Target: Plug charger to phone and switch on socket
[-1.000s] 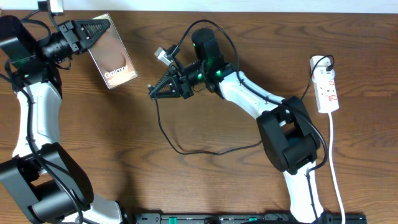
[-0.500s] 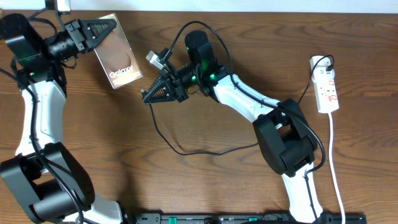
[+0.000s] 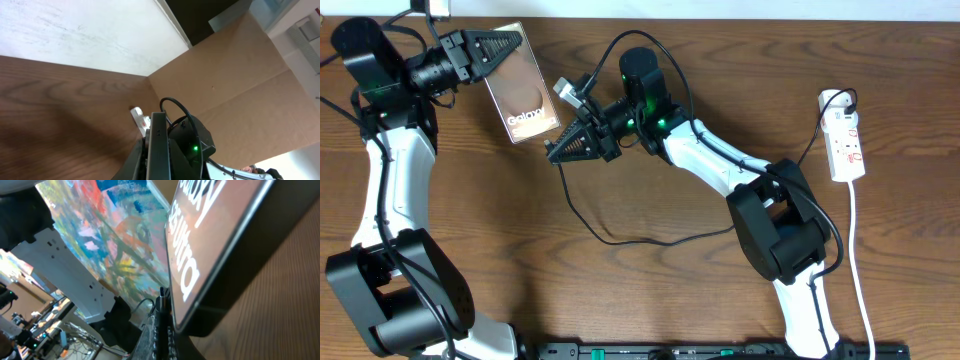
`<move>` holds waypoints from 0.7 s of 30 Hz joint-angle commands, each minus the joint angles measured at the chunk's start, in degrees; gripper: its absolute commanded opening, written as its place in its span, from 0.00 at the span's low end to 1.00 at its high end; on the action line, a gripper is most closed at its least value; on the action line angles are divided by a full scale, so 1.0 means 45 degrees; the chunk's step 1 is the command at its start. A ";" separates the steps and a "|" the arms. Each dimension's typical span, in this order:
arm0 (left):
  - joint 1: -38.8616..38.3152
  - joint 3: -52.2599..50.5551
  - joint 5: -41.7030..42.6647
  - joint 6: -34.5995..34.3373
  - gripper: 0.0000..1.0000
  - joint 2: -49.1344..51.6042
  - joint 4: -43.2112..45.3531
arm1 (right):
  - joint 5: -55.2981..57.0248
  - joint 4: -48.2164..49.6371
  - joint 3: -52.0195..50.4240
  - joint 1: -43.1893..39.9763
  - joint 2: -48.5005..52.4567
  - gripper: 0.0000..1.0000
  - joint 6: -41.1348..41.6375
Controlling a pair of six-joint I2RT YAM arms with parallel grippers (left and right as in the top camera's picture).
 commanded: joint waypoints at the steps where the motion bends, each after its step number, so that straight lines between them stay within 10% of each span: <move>1: -0.0039 0.0126 -0.0126 -0.0219 0.07 -0.0063 0.0102 | 0.0379 0.0044 0.0107 0.0005 -0.0146 0.01 0.0330; 21: -0.0617 0.0126 -0.0821 -0.0296 0.07 -0.0063 0.0612 | 0.0690 0.0612 0.0107 -0.0131 -0.0146 0.01 0.0942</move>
